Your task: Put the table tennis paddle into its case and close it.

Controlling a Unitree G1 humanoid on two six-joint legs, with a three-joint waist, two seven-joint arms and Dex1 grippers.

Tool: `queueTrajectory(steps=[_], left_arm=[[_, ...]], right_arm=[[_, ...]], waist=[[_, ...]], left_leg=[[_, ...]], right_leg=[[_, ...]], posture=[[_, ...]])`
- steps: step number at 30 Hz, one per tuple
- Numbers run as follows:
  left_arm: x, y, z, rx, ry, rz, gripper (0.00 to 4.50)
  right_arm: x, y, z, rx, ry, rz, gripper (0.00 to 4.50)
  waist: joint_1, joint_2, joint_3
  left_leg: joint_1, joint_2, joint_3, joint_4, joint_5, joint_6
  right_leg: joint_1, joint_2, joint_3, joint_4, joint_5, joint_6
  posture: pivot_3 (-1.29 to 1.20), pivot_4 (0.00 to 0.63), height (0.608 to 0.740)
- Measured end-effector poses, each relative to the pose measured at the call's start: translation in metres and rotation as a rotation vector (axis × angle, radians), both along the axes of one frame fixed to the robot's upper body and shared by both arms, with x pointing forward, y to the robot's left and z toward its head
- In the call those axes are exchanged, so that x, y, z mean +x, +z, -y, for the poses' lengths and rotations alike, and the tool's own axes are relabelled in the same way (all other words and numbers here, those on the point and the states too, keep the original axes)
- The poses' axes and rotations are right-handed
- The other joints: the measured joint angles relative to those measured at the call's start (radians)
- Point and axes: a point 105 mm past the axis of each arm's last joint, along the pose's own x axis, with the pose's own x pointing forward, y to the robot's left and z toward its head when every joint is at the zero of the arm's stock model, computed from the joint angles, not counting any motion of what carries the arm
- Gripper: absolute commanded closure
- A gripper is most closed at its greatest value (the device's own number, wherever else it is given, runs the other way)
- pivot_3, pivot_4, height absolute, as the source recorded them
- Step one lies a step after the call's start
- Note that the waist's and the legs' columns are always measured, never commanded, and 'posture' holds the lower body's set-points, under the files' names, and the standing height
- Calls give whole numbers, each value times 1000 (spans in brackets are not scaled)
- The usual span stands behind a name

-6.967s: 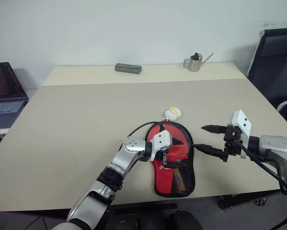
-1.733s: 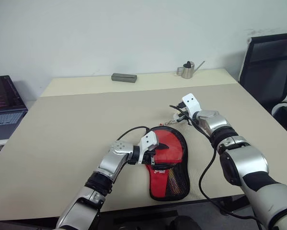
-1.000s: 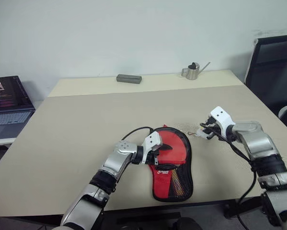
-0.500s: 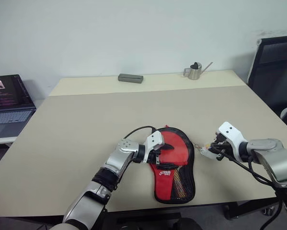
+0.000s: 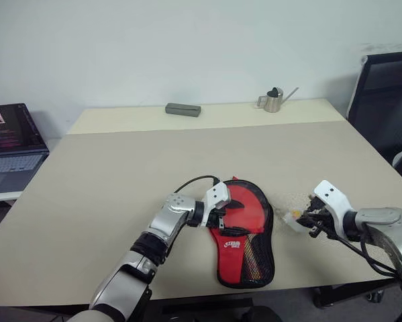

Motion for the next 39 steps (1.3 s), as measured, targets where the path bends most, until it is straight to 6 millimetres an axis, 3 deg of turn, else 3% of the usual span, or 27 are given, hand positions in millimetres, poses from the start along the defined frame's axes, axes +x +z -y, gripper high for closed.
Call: queueTrajectory(steps=[2,6,16,25,28,34,39], left_arm=[[0,0,0,-1,-1,0,0],[0,0,0,-1,-1,0,0],[0,0,1,-1,-1,1,0],[0,0,1,-2,-1,1,0],[0,0,1,-2,-1,1,0],[0,0,1,-1,-1,1,0],[0,0,1,-1,-1,1,0]], right_arm=[[4,1,1,19,-31,-3,3804],[12,4,13,18,-103,2,2479],[35,2,12,128,-204,-13,2479],[40,-8,8,113,-190,-29,2479],[40,-8,7,121,-183,-31,1966],[33,-13,2,155,-167,-84,13],[27,-8,1,170,-154,-87,13]], waist=[[0,0,0],[0,0,0],[-1,0,0],[-1,0,0],[-1,0,0],[-1,0,0],[-1,0,0]], left_leg=[[0,0,0,0,0,0],[0,0,0,0,0,0],[0,-1,0,0,2,4],[0,-1,0,0,2,3],[0,-1,0,0,2,3],[0,-1,0,0,1,2],[0,-1,0,0,0,0]], right_leg=[[0,-1,0,0,0,0],[0,-1,0,0,0,0],[0,0,0,0,0,0],[0,-1,0,0,0,0],[0,0,0,0,0,0],[0,-1,0,0,0,0],[0,-1,0,0,0,0]], posture=[[0,150,740],[0,150,740],[0,150,740],[0,150,740],[0,150,740],[0,150,740],[0,150,740]])
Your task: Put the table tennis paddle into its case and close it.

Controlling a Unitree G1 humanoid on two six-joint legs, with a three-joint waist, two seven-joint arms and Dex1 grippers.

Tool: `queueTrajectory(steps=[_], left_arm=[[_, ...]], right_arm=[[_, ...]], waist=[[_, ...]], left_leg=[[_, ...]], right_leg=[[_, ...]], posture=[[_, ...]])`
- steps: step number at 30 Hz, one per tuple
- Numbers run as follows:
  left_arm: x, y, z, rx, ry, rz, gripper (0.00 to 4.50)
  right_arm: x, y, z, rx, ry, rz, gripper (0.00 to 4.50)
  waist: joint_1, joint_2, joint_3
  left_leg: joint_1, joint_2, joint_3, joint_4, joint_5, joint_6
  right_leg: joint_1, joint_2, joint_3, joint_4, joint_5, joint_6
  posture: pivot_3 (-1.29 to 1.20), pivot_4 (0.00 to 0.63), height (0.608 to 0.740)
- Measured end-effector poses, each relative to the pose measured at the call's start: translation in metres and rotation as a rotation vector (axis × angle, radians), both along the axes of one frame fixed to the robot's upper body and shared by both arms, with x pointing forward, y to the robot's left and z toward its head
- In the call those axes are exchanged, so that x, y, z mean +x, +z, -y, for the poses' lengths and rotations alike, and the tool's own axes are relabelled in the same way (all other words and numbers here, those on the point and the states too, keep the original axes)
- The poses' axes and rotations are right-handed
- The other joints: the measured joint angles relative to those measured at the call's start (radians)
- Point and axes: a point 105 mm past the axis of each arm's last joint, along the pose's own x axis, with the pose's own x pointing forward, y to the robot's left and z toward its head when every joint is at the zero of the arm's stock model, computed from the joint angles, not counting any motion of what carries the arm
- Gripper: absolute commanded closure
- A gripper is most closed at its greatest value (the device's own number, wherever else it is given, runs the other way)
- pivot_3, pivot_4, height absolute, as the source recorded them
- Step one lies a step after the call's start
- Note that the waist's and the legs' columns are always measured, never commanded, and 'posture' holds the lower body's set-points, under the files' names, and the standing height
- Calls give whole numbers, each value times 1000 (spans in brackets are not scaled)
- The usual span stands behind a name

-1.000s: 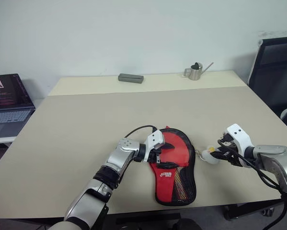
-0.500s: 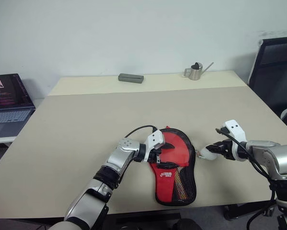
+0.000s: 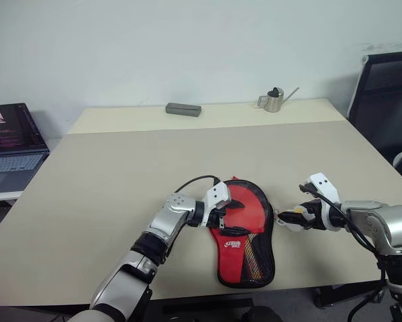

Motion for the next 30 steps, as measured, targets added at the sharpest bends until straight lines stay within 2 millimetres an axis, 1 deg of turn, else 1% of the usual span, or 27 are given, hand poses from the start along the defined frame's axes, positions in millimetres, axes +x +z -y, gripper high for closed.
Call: queueTrajectory(steps=[3,4,6,7,8,10,11,13,17,20,22,25,30], left_arm=[[0,0,0,0,0,0,0],[0,0,0,0,0,0,0],[0,0,0,0,1,1,0],[0,0,0,0,0,2,0],[0,0,0,-1,0,2,0],[0,0,0,-1,0,3,0],[0,0,0,-1,1,3,0],[0,0,0,-1,1,3,0],[0,0,0,-1,1,4,0],[0,0,0,0,1,4,0],[0,0,0,0,2,4,0],[1,0,-1,1,4,4,0],[0,0,0,-2,3,4,0]], right_arm=[[-4,-6,9,-26,-24,-14,13],[-6,-9,9,-28,-27,-24,13],[-7,-9,9,-31,-20,-20,13],[-10,-9,10,-36,-9,-24,383],[-12,-9,10,-41,0,-29,568],[-14,-9,9,-40,12,-32,568],[-14,-9,9,-38,11,-30,816],[-13,-10,7,-36,11,-25,1094],[-12,-12,1,-43,31,-21,2551],[-11,-12,-3,-56,52,-2,3398],[-11,-11,-6,-68,70,11,3835],[-11,-10,-7,-82,83,26,4145],[-16,-5,-1,-117,112,32,4167]], waist=[[0,0,0],[0,0,0],[0,1,0],[0,1,1],[0,1,1],[0,1,1],[0,1,1],[0,1,1],[0,1,1],[0,1,1],[0,0,0],[0,0,1],[0,1,1]], left_leg=[[0,0,0,0,0,0],[0,0,0,0,0,0],[0,0,0,0,0,0],[0,0,0,0,0,0],[0,0,0,0,0,0],[0,0,0,0,0,0],[0,0,0,0,0,0],[0,0,0,0,0,0],[0,0,0,0,0,0],[0,0,0,0,0,0],[0,0,0,0,0,-1],[0,0,0,0,0,-1],[-1,0,0,-1,0,-1]], right_leg=[[0,0,0,0,0,0],[0,0,0,0,0,0],[0,0,0,0,0,0],[0,0,0,0,0,0],[0,0,0,-1,0,0],[0,0,0,-1,0,0],[0,0,0,-1,0,0],[0,-1,0,-1,0,0],[-1,-1,0,-1,0,0],[-1,-1,0,-1,-1,0],[-1,-1,0,-2,-1,0],[-1,-1,0,-3,-1,0],[-1,-2,-1,-5,-1,0]], posture=[[0,150,740],[0,150,740],[0,150,740],[0,150,740],[0,150,740],[0,150,740],[0,150,740],[0,150,740],[0,150,740],[0,150,740],[0,150,740],[0,150,740],[0,150,740]])
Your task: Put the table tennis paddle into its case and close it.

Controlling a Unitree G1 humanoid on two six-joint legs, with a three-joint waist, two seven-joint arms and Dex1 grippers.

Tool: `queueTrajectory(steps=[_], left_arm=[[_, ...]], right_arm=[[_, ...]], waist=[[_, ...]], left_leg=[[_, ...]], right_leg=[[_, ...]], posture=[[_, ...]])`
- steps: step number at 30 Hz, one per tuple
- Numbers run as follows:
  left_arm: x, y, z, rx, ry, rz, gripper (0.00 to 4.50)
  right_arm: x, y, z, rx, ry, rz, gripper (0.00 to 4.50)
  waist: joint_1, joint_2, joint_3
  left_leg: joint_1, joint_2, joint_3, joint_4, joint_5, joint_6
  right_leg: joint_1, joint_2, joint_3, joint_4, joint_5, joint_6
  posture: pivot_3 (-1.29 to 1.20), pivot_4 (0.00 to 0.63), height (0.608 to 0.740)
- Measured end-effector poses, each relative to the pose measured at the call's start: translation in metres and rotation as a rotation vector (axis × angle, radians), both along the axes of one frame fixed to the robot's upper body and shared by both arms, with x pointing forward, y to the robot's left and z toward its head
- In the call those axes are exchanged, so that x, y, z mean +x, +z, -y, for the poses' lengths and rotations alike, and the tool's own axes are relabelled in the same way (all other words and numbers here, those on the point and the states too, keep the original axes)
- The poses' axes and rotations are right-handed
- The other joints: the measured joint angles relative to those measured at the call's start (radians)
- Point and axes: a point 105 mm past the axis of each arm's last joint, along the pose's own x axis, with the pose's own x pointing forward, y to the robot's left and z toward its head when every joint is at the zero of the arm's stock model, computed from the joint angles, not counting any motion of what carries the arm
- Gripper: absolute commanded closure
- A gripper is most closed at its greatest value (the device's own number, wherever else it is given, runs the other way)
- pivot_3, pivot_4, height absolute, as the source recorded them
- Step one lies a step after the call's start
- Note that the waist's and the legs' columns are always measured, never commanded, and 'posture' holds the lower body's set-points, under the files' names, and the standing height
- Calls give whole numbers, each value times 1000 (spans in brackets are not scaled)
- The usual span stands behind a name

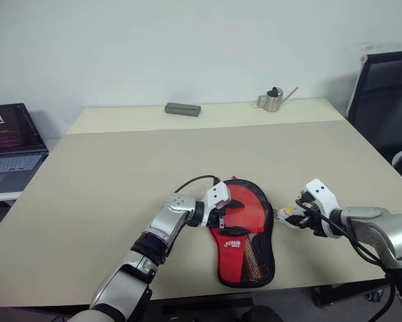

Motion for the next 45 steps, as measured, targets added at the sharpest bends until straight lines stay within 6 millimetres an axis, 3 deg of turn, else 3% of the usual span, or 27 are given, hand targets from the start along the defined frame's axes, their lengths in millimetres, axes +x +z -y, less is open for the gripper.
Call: queueTrajectory(steps=[10,15,27,33,35,38,45], left_arm=[[3,1,11,7,-5,16,0],[4,1,18,5,-15,28,0],[6,0,25,17,-24,38,0],[2,2,35,9,-53,50,0],[2,2,36,6,-57,53,0],[3,2,35,11,-49,56,0],[5,0,34,18,-32,59,0]], right_arm=[[-26,16,9,-61,102,-10,4167],[-47,13,8,-73,153,-55,4168],[-93,25,16,-62,261,-162,4170],[-127,25,15,-41,352,-245,4171],[-147,20,8,-15,416,-318,4184],[-169,14,1,9,485,-385,4187],[-176,13,-8,3,549,-359,4188]], waist=[[16,0,0],[31,0,0],[43,0,0],[58,-1,-1],[60,-1,-1],[57,-1,-1],[53,-3,-2]], left_leg=[[-1,0,-1,-1,0,0],[-2,-2,0,-1,-1,2],[-3,-2,2,0,-2,2],[-13,-3,2,0,-4,4],[-14,-4,1,0,-4,5],[-14,-4,4,1,-4,5],[-14,1,6,3,-5,5]], right_leg=[[2,-2,-5,-10,0,1],[3,-9,-12,-10,-2,4],[4,-16,-26,-13,-3,5],[4,-21,-29,-13,-6,10],[4,-22,-31,-13,-6,11],[4,-25,-39,-13,-5,14],[7,-47,-76,-20,-5,14]], posture=[[0,150,740],[0,150,740],[0,150,740],[0,150,740],[0,150,740],[0,150,740],[0,150,740]])
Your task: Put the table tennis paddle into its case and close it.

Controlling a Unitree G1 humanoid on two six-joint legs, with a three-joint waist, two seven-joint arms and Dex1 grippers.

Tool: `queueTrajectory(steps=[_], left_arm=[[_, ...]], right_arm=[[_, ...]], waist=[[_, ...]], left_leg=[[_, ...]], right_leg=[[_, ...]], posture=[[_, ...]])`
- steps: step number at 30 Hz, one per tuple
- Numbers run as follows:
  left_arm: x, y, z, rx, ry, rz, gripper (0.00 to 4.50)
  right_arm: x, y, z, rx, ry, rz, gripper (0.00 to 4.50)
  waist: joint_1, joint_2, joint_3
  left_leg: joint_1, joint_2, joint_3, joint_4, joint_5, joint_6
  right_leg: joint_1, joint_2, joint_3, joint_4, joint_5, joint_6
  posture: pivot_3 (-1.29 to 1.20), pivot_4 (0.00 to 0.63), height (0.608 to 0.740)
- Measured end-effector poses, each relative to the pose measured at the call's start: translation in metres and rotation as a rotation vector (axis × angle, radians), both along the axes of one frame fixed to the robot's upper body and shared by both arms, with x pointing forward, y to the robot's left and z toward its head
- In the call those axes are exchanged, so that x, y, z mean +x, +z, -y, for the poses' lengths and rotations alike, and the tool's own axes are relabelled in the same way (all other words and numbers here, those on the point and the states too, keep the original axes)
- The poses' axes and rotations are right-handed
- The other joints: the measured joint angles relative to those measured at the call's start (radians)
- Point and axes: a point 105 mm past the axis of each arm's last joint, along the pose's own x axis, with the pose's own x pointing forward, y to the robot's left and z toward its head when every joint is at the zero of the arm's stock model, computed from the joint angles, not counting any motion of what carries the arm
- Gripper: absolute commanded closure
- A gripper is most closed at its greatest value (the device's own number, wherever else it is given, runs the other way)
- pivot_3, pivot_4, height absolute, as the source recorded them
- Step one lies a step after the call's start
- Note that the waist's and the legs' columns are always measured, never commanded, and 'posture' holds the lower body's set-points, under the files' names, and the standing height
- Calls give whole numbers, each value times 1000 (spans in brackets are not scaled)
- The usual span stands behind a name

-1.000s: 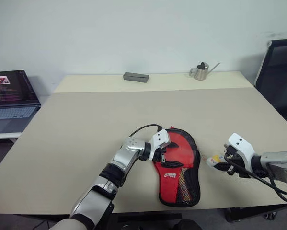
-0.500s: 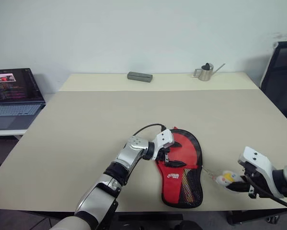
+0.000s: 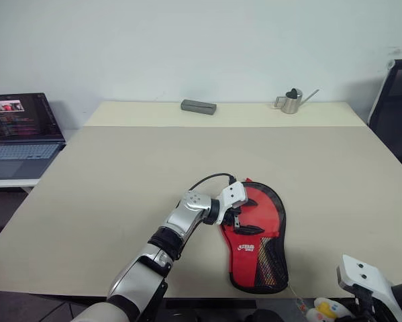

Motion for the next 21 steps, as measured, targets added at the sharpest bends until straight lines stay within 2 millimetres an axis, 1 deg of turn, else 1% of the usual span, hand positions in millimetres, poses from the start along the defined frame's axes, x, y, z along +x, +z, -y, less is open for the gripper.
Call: queueTrajectory(steps=[2,6,8,9,13,18,21], left_arm=[[0,0,0,0,-1,0,0],[0,0,0,0,2,0,0],[0,0,0,0,3,0,0],[0,0,0,0,3,0,0],[0,0,0,0,2,0,0],[0,0,1,-1,2,0,0],[0,0,1,-2,2,0,0]], right_arm=[[3,0,-5,11,9,22,4188],[11,1,-11,34,6,54,4188],[16,6,-12,49,5,63,3475],[19,8,-11,55,2,67,3264],[27,18,-6,68,-18,57,1931],[41,38,0,137,-41,94,1931],[46,43,6,153,-67,94,1931]], waist=[[0,0,0],[0,0,0],[0,0,0],[0,0,0],[1,0,0],[1,0,0],[1,0,0]], left_leg=[[-1,2,-1,-1,0,0],[-1,2,0,-1,0,0],[-1,2,1,-1,0,0],[-1,2,1,-1,0,0],[-1,2,1,-1,0,0],[-1,2,4,-1,0,0],[-1,1,4,-1,0,0]], right_leg=[[2,0,-5,-5,0,1],[2,-1,-7,-7,3,5],[2,-1,-9,-7,3,5],[2,-1,-9,-7,3,5],[2,-1,-10,-7,4,6],[2,-1,-11,-7,4,8],[2,-1,-11,-7,5,8]], posture=[[0,150,740],[0,150,740],[0,150,740],[0,150,740],[0,150,740],[0,150,740],[0,150,740]])
